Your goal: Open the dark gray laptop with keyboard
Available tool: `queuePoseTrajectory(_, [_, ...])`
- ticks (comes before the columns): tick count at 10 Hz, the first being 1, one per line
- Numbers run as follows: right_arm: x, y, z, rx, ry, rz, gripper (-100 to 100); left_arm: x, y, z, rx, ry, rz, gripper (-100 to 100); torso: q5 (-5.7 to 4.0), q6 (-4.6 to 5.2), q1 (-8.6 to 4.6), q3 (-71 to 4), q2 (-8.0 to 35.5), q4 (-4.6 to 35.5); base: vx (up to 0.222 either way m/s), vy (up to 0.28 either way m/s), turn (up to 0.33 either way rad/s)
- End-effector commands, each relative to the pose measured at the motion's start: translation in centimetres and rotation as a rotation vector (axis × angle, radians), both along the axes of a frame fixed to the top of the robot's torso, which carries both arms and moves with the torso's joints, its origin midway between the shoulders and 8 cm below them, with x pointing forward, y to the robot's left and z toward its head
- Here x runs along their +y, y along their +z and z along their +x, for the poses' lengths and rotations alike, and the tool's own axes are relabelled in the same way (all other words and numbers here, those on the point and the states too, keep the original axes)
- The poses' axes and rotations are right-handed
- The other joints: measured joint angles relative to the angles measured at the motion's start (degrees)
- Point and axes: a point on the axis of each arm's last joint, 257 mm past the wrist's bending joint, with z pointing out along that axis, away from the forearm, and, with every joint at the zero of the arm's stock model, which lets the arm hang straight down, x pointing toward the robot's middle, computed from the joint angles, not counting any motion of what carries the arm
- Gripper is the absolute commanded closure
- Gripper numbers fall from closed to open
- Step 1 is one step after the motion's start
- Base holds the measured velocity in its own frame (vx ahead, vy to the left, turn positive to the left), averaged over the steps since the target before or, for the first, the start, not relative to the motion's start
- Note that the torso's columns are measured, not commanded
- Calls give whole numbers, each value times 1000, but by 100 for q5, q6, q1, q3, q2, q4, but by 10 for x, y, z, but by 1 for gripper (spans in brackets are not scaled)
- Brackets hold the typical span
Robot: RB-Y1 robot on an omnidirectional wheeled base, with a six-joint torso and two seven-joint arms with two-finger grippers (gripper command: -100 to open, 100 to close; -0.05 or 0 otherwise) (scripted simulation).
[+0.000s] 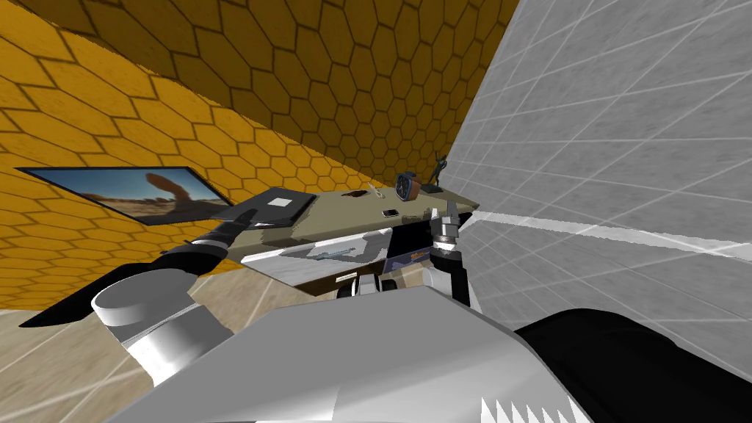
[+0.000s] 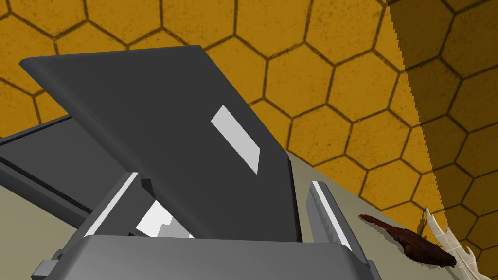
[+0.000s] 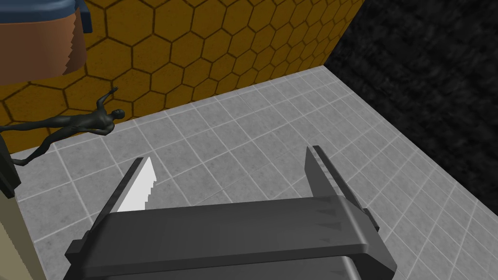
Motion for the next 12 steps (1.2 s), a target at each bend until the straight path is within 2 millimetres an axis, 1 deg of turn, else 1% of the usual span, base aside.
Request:
queuePoseTrajectory(1, [0,0,0,0,0,0,0,4,17,-11,-1,-8,1,-100,3,-3,8,10,17,4,60,-30,18])
queuePoseTrajectory(5, [0,0,0,0,0,0,0,8,40,-28,3,-15,5,-100,9,-6,19,14,20,4,19,-20,56])
queuePoseTrajectory(6, [0,0,0,0,0,0,0,9,37,-25,0,-13,7,-100,7,-7,16,9,14,2,1,-11,26])
queuePoseTrajectory(7, [0,0,0,0,0,0,0,9,38,-26,2,-14,4,0,8,-4,18,9,14,2,0,0,0])
queuePoseTrajectory(12, [0,0,0,0,0,0,0,9,38,-25,2,-14,5,0,7,-6,16,9,14,3,0,0,0])
